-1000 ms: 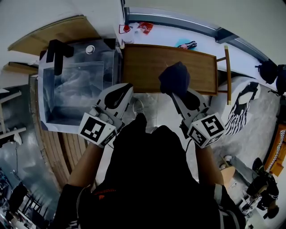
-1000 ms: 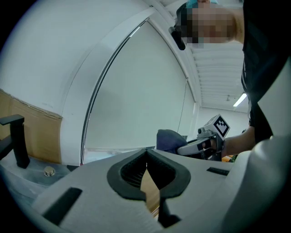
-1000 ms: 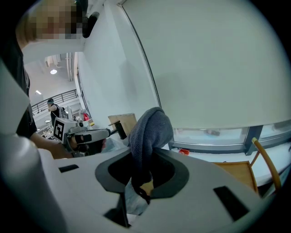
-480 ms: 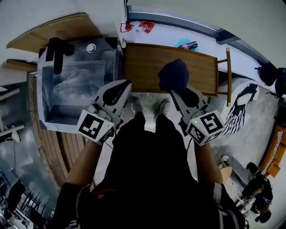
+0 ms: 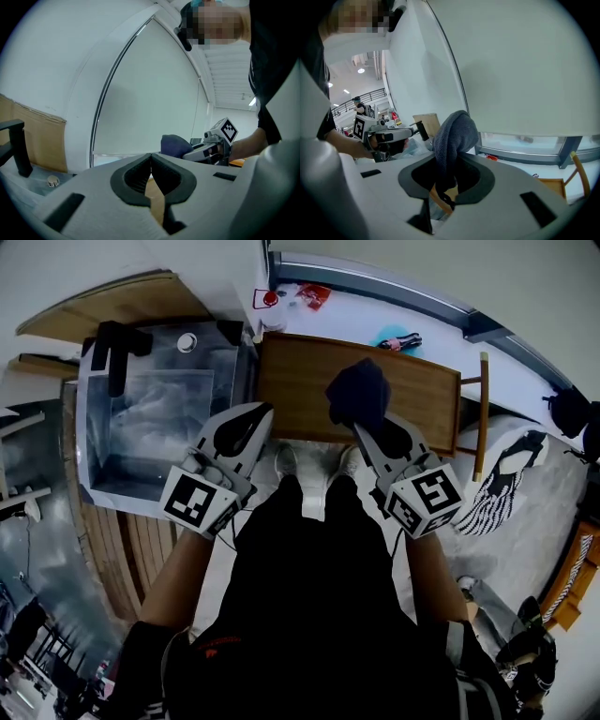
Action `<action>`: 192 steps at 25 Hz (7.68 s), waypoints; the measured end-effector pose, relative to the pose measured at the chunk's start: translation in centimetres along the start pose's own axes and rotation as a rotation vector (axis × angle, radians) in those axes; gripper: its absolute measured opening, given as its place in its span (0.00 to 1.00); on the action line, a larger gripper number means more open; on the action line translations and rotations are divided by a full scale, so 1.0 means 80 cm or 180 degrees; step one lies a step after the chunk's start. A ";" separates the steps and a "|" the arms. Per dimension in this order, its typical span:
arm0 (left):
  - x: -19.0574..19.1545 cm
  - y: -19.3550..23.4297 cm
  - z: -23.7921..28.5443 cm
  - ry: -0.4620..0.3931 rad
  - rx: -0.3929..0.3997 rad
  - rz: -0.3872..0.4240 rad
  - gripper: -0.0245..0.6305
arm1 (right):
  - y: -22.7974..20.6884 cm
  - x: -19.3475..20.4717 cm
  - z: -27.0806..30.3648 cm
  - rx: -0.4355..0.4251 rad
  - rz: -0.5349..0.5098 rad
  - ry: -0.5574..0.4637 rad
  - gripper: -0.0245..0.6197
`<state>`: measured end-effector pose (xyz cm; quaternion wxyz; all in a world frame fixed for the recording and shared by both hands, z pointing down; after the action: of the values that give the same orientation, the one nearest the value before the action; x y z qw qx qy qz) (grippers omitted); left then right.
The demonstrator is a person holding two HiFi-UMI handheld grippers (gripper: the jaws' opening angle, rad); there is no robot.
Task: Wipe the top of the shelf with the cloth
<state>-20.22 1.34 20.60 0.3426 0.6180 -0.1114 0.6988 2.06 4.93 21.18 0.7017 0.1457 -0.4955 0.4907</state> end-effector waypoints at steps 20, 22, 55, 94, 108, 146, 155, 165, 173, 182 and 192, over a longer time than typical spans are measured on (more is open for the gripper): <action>0.032 -0.013 0.056 0.0144 -0.0720 0.0002 0.07 | -0.115 0.006 0.069 -0.0575 -0.0356 0.0326 0.16; 0.036 -0.009 0.057 0.0167 -0.0755 -0.0001 0.07 | -0.121 0.008 0.084 -0.0604 -0.0353 0.0350 0.16; 0.141 0.089 0.004 0.0301 -0.0959 -0.0440 0.07 | -0.118 0.116 0.343 -0.0624 -0.0575 0.0921 0.16; 0.161 0.058 0.059 0.0489 -0.0693 -0.0436 0.07 | -0.206 0.180 0.351 -0.0195 -0.0324 0.1151 0.16; 0.153 0.014 0.121 0.0549 -0.0455 -0.0336 0.07 | -0.274 0.197 0.282 0.0047 -0.0106 0.1149 0.16; 0.142 -0.125 0.281 0.0749 0.0246 -0.0042 0.07 | -0.465 0.254 0.067 0.1001 0.0531 0.1032 0.16; 0.143 -0.147 0.311 0.0789 0.0356 -0.0019 0.07 | -0.497 0.261 0.037 0.1154 0.0587 0.1039 0.16; 0.140 -0.159 0.332 0.0795 0.0416 0.0003 0.07 | -0.520 0.265 0.014 0.1412 0.0535 0.1142 0.16; 0.140 -0.161 0.337 0.0796 0.0421 -0.0004 0.07 | -0.529 0.267 0.001 0.1590 0.0519 0.1218 0.16; 0.143 -0.153 0.318 0.0745 0.0385 -0.0044 0.07 | -0.525 0.265 -0.006 0.1770 0.0449 0.1249 0.16; 0.138 -0.107 0.234 0.0605 0.0108 -0.0110 0.07 | -0.427 0.222 0.052 0.1388 0.0234 0.1086 0.16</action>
<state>-0.24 0.59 32.69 0.3531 0.5564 -0.0558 0.7501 28.72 -4.54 47.64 0.7089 0.1905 -0.2579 0.6283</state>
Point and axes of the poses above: the fingertips, and each gripper's own axes: z forward along the fingers, y to its left, x out of its underside, the point moved 7 cm from there along -z, backward along the fingers, and after that the axes turned 2 degrees about -x, right-handed, at the moved point
